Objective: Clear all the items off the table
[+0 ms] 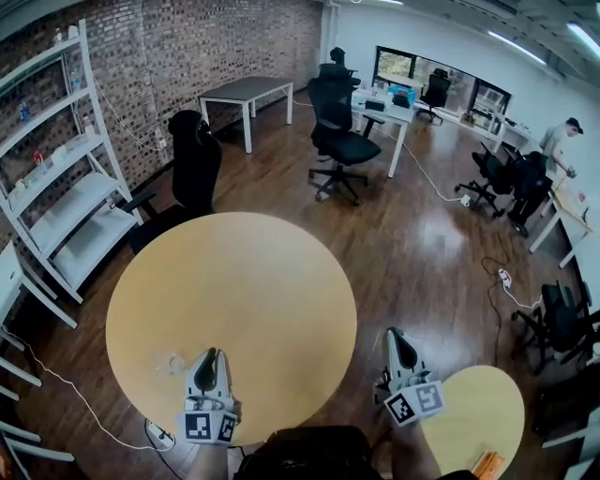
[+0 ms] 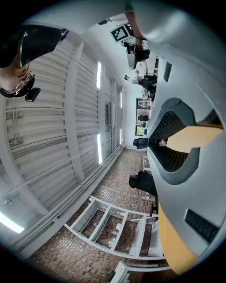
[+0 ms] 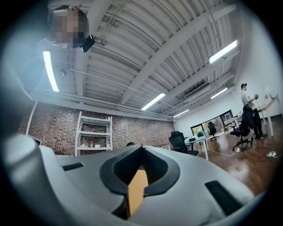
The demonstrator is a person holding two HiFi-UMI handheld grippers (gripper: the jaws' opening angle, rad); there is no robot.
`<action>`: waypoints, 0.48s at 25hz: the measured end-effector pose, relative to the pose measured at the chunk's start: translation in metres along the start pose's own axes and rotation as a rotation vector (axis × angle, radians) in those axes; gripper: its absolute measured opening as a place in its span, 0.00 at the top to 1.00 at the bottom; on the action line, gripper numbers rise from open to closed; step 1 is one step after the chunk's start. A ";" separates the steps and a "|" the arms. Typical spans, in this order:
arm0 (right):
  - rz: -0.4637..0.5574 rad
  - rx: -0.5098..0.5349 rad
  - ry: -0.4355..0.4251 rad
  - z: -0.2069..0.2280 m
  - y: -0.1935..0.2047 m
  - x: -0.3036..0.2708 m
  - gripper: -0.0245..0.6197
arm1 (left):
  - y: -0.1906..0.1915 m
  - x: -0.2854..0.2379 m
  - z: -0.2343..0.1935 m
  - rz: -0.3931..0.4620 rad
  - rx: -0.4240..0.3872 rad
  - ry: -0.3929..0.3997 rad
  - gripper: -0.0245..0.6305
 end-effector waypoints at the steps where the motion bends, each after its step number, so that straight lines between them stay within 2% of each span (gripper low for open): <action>1: 0.006 0.009 0.016 0.002 -0.002 0.004 0.95 | 0.000 -0.004 0.006 0.000 0.008 0.029 0.90; 7: 0.024 0.065 0.176 0.033 -0.017 0.046 0.95 | 0.002 -0.051 0.046 0.001 0.044 0.191 0.90; 9: 0.028 0.073 0.272 0.048 -0.023 0.077 0.95 | 0.004 -0.071 0.068 -0.001 0.065 0.268 0.90; 12: 0.058 0.074 0.446 0.079 -0.033 0.146 0.95 | 0.009 -0.092 0.123 -0.004 0.089 0.391 0.90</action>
Point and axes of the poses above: the fingertips, and each gripper's own axes: x backward along the fingers, z to its right, y out of its underside, the point moved 6 cm from there along x, backward along the fingers, and after that the axes turned 5 degrees about -z, right-handed, at the moved point
